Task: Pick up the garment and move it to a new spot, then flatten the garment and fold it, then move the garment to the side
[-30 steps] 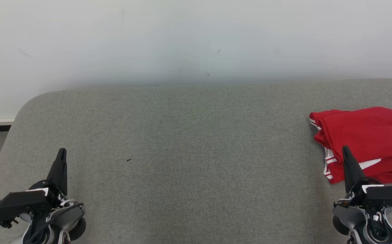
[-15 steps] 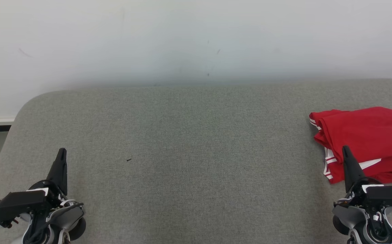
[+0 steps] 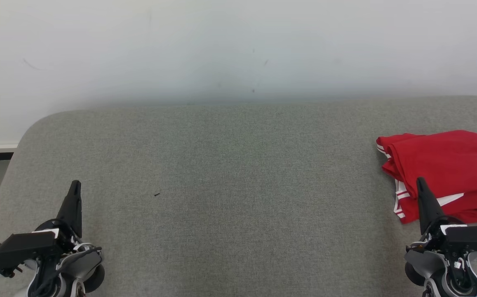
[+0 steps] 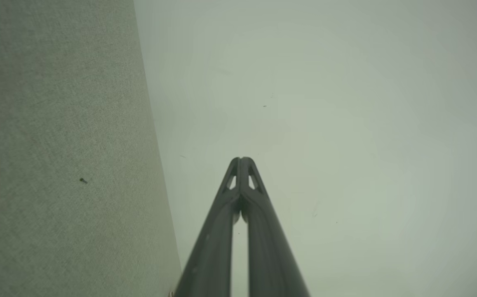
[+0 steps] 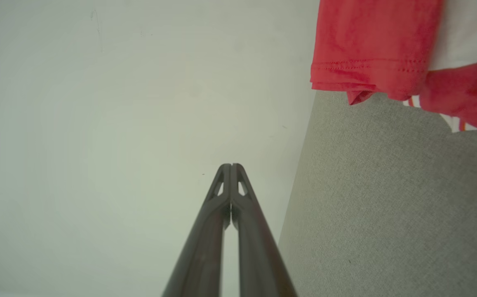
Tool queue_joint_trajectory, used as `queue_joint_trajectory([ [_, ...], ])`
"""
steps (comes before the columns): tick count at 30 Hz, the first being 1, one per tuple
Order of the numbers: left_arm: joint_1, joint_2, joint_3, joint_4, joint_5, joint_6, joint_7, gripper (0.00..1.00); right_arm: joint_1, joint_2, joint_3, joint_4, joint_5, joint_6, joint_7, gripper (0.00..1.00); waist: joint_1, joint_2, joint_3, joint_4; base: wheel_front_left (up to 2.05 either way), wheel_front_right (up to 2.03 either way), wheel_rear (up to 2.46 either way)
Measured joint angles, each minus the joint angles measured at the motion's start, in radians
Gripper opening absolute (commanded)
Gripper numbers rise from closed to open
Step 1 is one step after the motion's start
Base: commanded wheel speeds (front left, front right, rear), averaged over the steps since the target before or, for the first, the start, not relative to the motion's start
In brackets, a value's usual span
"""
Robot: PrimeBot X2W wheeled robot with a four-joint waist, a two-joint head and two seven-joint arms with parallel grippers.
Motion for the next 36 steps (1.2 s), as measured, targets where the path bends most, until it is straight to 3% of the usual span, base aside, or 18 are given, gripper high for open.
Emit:
queue_joint_trajectory([
  [36, 0.000, 0.000, 0.000, 0.000, 0.000, 0.000, 0.000, 0.00, 0.000, 0.000, 0.000, 0.000, 0.000, 0.000, 0.000, 0.00, 0.0000, 0.0000, 0.000, 0.000, 0.00, 0.00, 0.00],
])
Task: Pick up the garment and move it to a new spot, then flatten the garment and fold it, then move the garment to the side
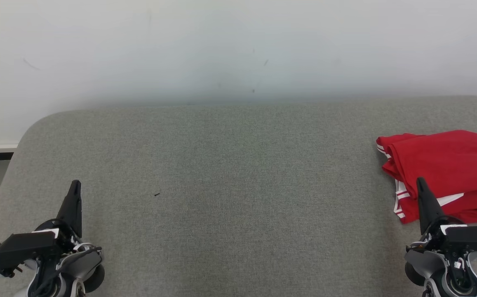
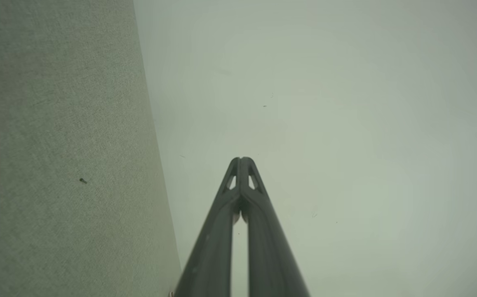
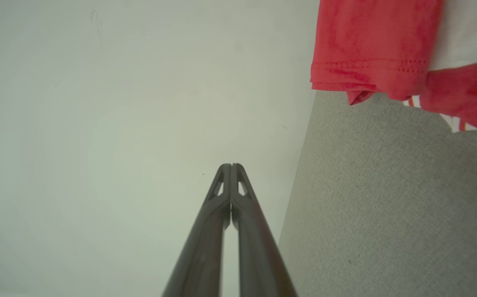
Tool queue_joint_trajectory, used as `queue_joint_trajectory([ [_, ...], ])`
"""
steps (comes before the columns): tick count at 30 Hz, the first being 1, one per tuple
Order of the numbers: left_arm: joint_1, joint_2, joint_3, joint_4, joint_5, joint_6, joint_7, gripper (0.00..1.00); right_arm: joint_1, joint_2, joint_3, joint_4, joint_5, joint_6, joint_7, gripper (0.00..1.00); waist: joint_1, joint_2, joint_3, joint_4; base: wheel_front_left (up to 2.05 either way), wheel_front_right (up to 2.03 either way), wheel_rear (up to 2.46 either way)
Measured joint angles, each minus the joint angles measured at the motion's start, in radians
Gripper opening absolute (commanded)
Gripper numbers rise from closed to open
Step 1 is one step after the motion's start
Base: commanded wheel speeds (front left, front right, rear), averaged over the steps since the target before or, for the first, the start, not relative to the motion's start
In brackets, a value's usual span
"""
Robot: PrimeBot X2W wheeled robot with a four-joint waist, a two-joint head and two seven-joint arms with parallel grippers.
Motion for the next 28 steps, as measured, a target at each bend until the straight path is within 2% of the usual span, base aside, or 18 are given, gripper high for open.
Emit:
queue_joint_trajectory([
  [28, 0.000, 0.000, 0.000, 0.000, 0.000, 0.000, 0.000, 0.00, 0.000, 0.000, 0.000, 0.000, 0.000, 0.000, 0.000, 0.00, 0.0000, 0.0000, 0.000, 0.000, 0.00, 0.00, 0.00],
])
